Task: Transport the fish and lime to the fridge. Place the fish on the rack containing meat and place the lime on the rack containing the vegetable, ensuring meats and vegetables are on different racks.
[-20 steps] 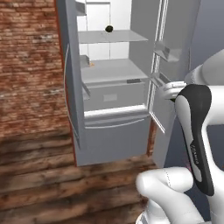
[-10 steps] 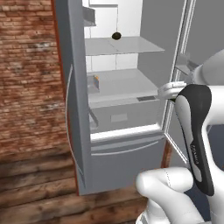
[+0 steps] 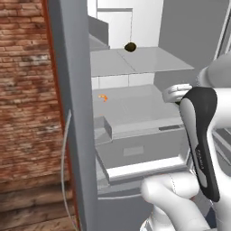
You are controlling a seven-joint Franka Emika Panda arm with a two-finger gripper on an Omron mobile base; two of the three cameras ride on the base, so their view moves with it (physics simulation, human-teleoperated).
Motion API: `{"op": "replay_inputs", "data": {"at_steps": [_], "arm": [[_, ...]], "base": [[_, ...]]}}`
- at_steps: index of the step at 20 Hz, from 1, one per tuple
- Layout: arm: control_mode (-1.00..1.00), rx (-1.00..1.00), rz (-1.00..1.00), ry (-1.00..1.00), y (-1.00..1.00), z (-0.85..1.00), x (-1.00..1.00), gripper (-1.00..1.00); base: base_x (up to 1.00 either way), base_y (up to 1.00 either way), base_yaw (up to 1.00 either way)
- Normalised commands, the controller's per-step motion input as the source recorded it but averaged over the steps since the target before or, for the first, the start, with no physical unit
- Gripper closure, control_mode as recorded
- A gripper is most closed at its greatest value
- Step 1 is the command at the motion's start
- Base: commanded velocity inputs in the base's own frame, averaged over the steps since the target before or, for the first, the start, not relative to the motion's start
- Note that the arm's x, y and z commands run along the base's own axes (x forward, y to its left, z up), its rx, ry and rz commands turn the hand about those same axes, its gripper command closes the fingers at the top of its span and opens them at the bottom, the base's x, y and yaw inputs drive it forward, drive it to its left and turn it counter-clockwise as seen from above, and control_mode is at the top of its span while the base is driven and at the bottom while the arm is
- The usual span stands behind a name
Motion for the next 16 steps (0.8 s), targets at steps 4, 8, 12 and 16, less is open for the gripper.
{"op": "replay_inputs", "data": {"at_steps": [4,8,12,16], "arm": [[1.00,0.00,0.00,0.00,0.00,0.00,0.00,1.00],[1.00,0.00,0.00,0.00,0.00,0.00,0.00,1.00],[1.00,0.00,0.00,0.00,0.00,0.00,0.00,1.00],[1.00,0.00,0.00,0.00,0.00,0.00,0.00,1.00]], "base": [[0.39,-0.40,0.17],[0.21,-0.16,0.17],[0.28,0.21,0.02],[0.20,0.03,0.00]]}}
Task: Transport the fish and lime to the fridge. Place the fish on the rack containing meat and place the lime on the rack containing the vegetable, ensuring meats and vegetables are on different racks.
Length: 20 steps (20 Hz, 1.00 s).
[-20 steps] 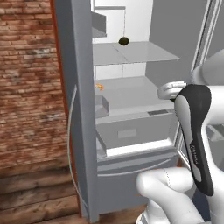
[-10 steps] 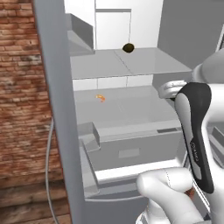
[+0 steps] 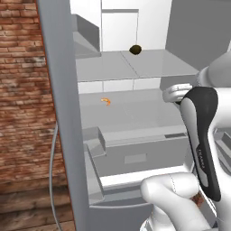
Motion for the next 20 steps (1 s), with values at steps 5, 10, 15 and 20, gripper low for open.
{"op": "replay_inputs", "data": {"at_steps": [5,10,15,20], "arm": [[1.00,0.00,0.00,0.00,0.00,0.00,0.00,1.00],[1.00,0.00,0.00,0.00,0.00,0.00,0.00,1.00],[-1.00,0.00,0.00,-0.02,0.00,0.12,0.00,1.00],[-1.00,0.00,0.00,-0.12,0.00,0.64,-0.03,1.00]], "base": [[0.15,-0.01,0.00],[0.23,0.00,0.00],[0.24,0.00,0.00],[0.00,0.00,0.00]]}}
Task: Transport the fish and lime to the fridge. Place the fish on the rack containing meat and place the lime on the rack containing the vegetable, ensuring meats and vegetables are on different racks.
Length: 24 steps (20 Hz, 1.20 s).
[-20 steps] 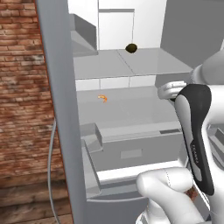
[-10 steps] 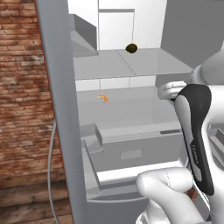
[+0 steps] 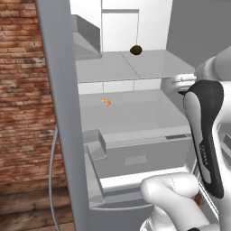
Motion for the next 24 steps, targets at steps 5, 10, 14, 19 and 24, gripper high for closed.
{"op": "replay_inputs", "data": {"at_steps": [5,10,14,19,24], "arm": [[-1.00,0.00,0.00,-0.14,0.00,0.54,0.00,1.00],[-1.00,0.02,0.01,0.00,0.00,0.11,0.44,1.00],[-1.00,0.00,0.05,0.00,0.00,-0.21,0.83,1.00],[-1.00,0.00,0.04,-0.05,0.00,-0.17,0.81,1.00],[-1.00,0.00,0.00,0.00,0.00,-0.19,1.00,1.00]], "base": [[0.00,0.00,0.00],[0.00,0.00,0.00],[0.00,0.00,0.00],[0.00,0.00,0.00],[0.00,0.00,0.00]]}}
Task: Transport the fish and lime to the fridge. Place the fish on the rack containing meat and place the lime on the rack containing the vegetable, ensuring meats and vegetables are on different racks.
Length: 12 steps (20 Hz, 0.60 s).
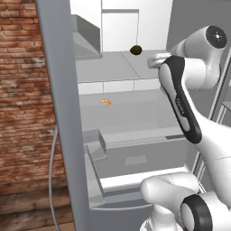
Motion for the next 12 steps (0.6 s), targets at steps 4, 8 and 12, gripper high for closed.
{"op": "replay_inputs", "data": {"at_steps": [4,8,12], "arm": [[-1.00,0.00,0.00,0.02,0.00,-0.21,0.98,1.00],[-1.00,0.00,0.00,0.14,0.01,-0.07,0.87,1.00],[-1.00,0.00,0.00,0.02,0.00,-0.25,0.78,1.00]], "base": [[0.00,0.00,0.00],[0.00,0.00,0.00],[0.00,0.00,0.00]]}}
